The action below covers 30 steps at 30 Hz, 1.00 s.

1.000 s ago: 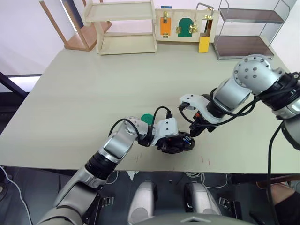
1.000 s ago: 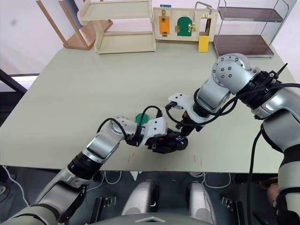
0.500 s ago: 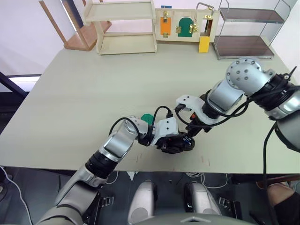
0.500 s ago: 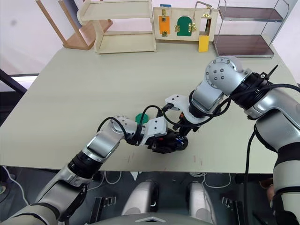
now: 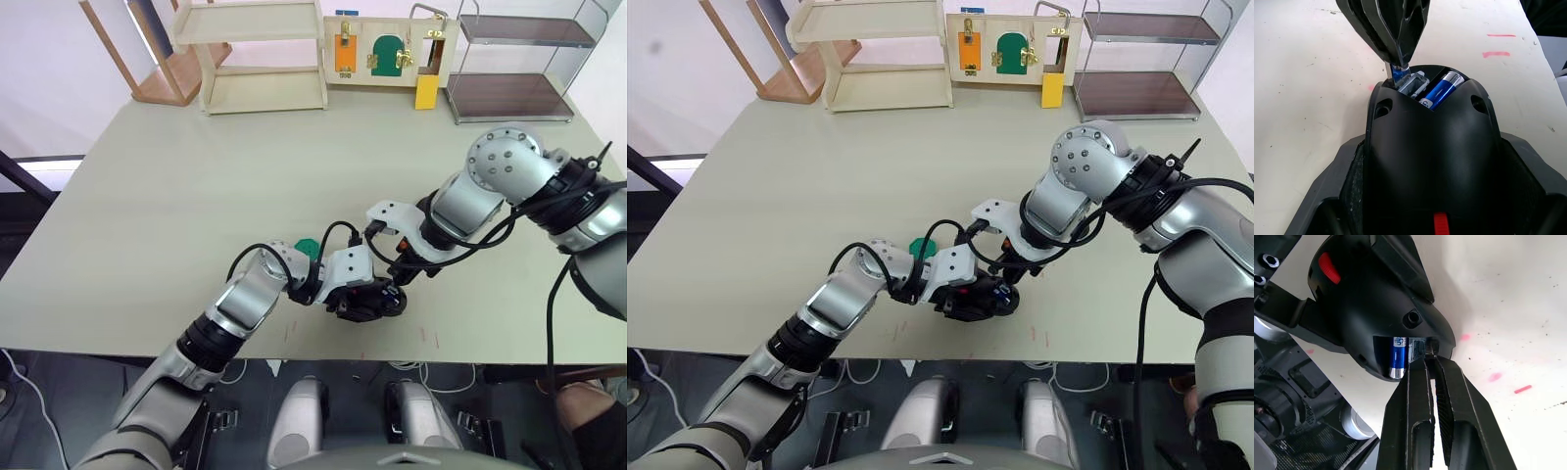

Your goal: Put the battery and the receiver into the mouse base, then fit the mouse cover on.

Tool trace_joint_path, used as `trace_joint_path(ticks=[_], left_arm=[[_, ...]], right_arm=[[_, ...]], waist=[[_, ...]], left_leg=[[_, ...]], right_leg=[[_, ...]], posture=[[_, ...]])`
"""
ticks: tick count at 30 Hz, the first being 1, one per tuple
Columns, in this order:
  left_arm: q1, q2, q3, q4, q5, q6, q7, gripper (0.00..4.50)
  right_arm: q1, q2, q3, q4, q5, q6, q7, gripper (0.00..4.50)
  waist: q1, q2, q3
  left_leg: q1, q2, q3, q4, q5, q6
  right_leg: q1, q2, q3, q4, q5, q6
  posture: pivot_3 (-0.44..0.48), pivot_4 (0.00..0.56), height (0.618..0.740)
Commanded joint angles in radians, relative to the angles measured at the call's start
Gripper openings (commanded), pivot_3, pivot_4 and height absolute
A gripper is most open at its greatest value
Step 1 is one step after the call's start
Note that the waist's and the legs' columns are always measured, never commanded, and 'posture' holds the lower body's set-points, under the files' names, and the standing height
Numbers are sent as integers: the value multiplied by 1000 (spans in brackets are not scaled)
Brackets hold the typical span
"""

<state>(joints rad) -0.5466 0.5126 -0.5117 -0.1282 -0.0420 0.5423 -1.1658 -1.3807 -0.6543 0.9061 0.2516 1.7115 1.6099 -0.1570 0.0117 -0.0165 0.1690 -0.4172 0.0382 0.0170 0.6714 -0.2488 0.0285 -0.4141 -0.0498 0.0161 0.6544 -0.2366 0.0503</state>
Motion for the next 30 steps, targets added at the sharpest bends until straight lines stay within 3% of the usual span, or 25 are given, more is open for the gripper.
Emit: trace_joint_path(ticks=[1,14,30], left_arm=[[16,9,-52,18,14,38,-14,2931],[11,8,-52,18,7,54,-17,2931],[9,9,-58,12,3,66,-25,2931]], right_arm=[[-2,-7,7,-19,17,5,12,0],[-19,-9,12,-46,30,5,40,0],[-5,-5,-6,-121,-88,5,113,0]], waist=[[0,0,0],[-1,0,0],[-1,0,0]], left_leg=[[0,0,0,0,0,0],[0,0,0,-2,0,0],[0,0,-1,-3,0,0]], right_leg=[[0,0,0,0,0,0],[0,0,0,-2,0,0],[0,0,0,-4,0,0]], posture=[[0,150,740],[0,150,740],[0,150,740]])
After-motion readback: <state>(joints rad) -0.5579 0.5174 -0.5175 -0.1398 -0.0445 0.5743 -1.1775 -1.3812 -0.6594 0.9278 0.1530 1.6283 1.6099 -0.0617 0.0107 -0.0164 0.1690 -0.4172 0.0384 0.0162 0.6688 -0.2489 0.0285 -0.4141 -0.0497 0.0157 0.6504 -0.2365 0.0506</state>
